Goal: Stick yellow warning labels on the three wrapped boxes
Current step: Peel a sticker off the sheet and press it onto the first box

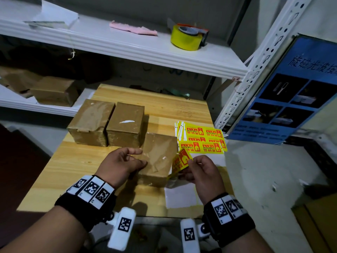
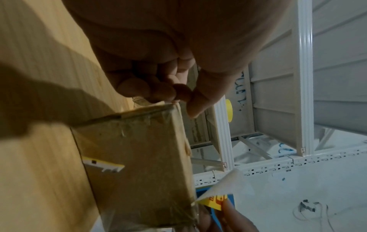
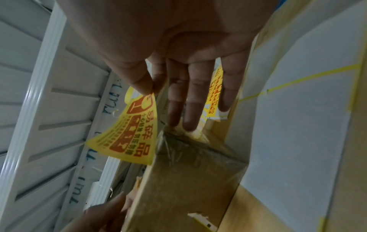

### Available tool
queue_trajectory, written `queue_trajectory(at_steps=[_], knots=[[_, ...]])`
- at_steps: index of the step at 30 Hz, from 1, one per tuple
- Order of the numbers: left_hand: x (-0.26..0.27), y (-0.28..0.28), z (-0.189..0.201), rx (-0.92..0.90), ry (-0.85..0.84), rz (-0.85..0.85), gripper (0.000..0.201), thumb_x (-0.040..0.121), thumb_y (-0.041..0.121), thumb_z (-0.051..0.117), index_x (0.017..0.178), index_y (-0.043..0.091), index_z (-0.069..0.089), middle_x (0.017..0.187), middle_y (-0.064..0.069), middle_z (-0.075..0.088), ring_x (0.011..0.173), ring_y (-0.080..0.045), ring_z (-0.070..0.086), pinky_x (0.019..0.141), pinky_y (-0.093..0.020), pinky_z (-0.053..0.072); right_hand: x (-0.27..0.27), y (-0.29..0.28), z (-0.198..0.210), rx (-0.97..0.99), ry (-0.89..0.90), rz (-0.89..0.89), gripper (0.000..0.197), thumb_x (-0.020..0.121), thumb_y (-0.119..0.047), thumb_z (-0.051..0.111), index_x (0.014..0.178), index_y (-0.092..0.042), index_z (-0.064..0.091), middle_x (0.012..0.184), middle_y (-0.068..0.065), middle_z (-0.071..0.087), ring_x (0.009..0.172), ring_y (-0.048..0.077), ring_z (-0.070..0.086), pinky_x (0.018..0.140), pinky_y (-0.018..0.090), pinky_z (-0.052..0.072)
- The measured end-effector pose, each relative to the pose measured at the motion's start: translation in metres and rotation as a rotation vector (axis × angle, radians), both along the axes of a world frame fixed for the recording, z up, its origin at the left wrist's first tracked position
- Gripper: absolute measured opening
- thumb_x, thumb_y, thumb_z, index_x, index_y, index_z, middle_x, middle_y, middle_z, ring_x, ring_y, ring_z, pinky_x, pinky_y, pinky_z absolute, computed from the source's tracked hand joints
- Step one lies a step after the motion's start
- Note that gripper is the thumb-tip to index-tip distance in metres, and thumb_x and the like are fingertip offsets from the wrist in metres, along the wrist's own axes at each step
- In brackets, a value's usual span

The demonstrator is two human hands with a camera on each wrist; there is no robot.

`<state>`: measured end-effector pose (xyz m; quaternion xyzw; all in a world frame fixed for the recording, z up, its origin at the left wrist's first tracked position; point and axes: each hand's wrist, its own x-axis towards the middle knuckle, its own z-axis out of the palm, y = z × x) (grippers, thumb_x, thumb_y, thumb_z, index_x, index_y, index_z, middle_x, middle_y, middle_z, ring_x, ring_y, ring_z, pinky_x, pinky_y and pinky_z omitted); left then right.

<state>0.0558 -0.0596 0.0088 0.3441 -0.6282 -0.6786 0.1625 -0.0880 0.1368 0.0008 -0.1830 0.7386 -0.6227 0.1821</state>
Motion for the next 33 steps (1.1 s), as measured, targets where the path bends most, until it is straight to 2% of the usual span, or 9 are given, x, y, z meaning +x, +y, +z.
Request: queue_trajectory(at_steps=[4,8,10,15,18,21,26,30,33], knots=[[0.005,0.004,0.013,-0.075,0.078,0.087,0.018,0.086,0.026,0.075,0.094,0.01,0.072,0.059,0.005,0.059,0.057,-0.017,0.05,0.06,-0.031,0.04,-0.002,0.003,0.008,-0.073,0.06,-0.041,0.014,0.096,-0.012,0.061,0.083,-0.008,0.057,0.066,0.004,0.068,0.057,0.012,0.06,0.063,0.03,0.049],[0.01,0.02,0.043,-0.122,0.164,0.024,0.035,0.083,0.05,0.073,0.087,0.015,0.072,0.075,0.001,0.071,0.067,-0.017,0.062,0.061,-0.034,0.048,0.008,-0.005,0.018,-0.111,0.118,-0.003,0.015,0.085,-0.03,0.069,0.076,-0.022,0.061,0.07,0.015,0.068,0.06,0.015,0.058,0.062,0.038,0.049],[0.01,0.027,0.052,-0.194,0.159,-0.036,0.041,0.075,0.056,0.078,0.093,0.019,0.076,0.085,-0.004,0.076,0.072,-0.013,0.068,0.059,-0.024,0.052,0.012,-0.008,0.019,-0.084,0.166,0.029,0.018,0.081,-0.037,0.07,0.076,-0.023,0.062,0.069,0.016,0.065,0.06,0.016,0.055,0.059,0.039,0.047],[0.007,0.032,0.052,-0.29,0.083,-0.082,0.032,0.062,0.039,0.083,0.084,0.016,0.081,0.079,-0.005,0.076,0.066,-0.012,0.068,0.06,-0.026,0.059,0.012,-0.014,0.015,-0.101,0.199,0.038,0.02,0.086,-0.018,0.075,0.073,-0.016,0.061,0.062,0.002,0.058,0.057,0.011,0.049,0.057,0.029,0.042],[0.004,0.03,0.048,-0.287,0.065,-0.088,0.013,0.073,0.018,0.086,0.08,0.009,0.079,0.076,-0.014,0.075,0.066,-0.023,0.071,0.06,-0.031,0.058,0.011,-0.017,0.014,-0.122,0.185,0.026,0.017,0.079,-0.028,0.075,0.072,-0.019,0.063,0.061,0.001,0.059,0.058,0.011,0.051,0.057,0.03,0.044],[0.001,0.026,0.042,-0.302,0.03,-0.1,0.009,0.08,0.012,0.081,0.077,0.005,0.076,0.074,-0.024,0.072,0.063,-0.03,0.069,0.064,-0.042,0.058,0.01,-0.018,0.016,-0.142,0.152,0.012,0.012,0.08,-0.024,0.078,0.078,-0.019,0.068,0.069,0.007,0.068,0.065,0.012,0.06,0.062,0.031,0.049],[-0.006,0.016,0.032,-0.237,0.002,0.045,0.012,0.077,0.018,0.084,0.072,0.01,0.077,0.075,-0.02,0.075,0.061,-0.012,0.063,0.059,-0.017,0.05,0.003,-0.019,0.01,-0.21,0.027,-0.054,0.026,0.078,-0.028,0.081,0.101,-0.021,0.071,0.091,0.022,0.071,0.079,0.017,0.066,0.076,0.037,0.053],[-0.013,0.014,0.026,-0.213,-0.037,0.117,0.014,0.074,0.018,0.088,0.069,0.011,0.076,0.07,-0.012,0.076,0.057,-0.009,0.061,0.052,-0.011,0.045,0.007,-0.021,0.003,-0.131,0.07,-0.031,0.01,0.083,-0.016,0.079,0.092,-0.018,0.074,0.082,-0.001,0.076,0.077,0.005,0.069,0.073,0.021,0.052],[-0.016,0.021,0.024,-0.209,-0.068,0.124,0.018,0.072,0.017,0.089,0.071,0.007,0.074,0.057,-0.003,0.072,0.046,-0.005,0.058,0.045,-0.012,0.043,0.011,-0.023,0.0,-0.061,0.119,-0.007,0.011,0.081,-0.021,0.081,0.088,-0.019,0.074,0.081,-0.002,0.076,0.075,0.004,0.069,0.068,0.016,0.051]])
